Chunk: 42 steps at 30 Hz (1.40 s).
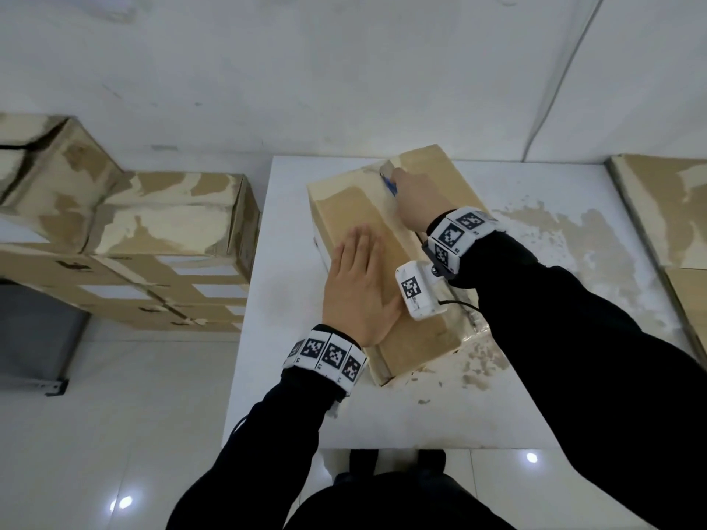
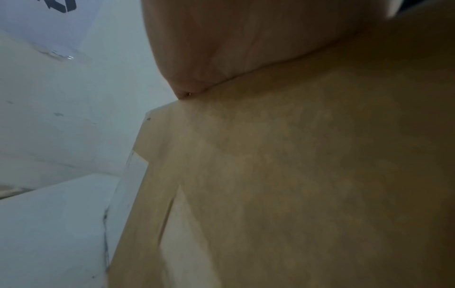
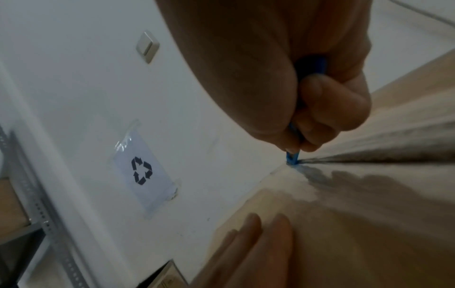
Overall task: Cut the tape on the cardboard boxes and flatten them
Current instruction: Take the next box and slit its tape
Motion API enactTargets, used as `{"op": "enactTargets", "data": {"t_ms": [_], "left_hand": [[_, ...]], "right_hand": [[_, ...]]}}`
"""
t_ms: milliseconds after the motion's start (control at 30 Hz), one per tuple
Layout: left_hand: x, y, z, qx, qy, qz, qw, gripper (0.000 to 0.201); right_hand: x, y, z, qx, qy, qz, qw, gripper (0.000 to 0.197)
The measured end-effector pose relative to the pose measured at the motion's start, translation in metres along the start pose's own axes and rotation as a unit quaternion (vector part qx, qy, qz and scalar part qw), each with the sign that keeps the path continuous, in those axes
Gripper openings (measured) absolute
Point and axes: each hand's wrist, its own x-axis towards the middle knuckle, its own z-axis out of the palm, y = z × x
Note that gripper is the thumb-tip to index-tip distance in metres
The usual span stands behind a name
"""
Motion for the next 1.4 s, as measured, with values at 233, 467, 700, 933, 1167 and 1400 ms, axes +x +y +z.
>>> {"op": "enactTargets", "data": {"t_ms": [233,467,700,933,1167,1400], "left_hand": [[0.002,0.0,0.004,0.014,0.017,-0.009,1.0,0.088],[0.003,0.002,0.002,0.04,-0.002,-0.019,0.999,0.09],[0.005,0.003,0.003,0.032,-0.021,-0.026,0.999,0.088],[0.004,0.002,0.002,0.057,-0.026,-0.016,0.998,0.085],[0.012,0.018,-0.023,0.077,-0.133,0.282,0.947,0.064],[0.056,0.053,-0.06,0.209,-0.319,0.329,0.864,0.093]], "right_hand": [[-0.038,0.028,0.011,0.018,0.0,0.004,1.0,0.025],[-0.062,0.028,0.0,0.004,-0.037,0.027,0.999,0.027],[-0.145,0.052,0.017,0.045,-0.028,0.042,0.998,0.025],[-0.23,0.077,0.038,0.106,-0.016,0.081,0.991,0.028],[-0.249,0.08,0.056,0.161,0.071,0.083,0.981,0.027],[-0.251,0.085,0.063,0.236,0.095,0.072,0.964,0.031]]}}
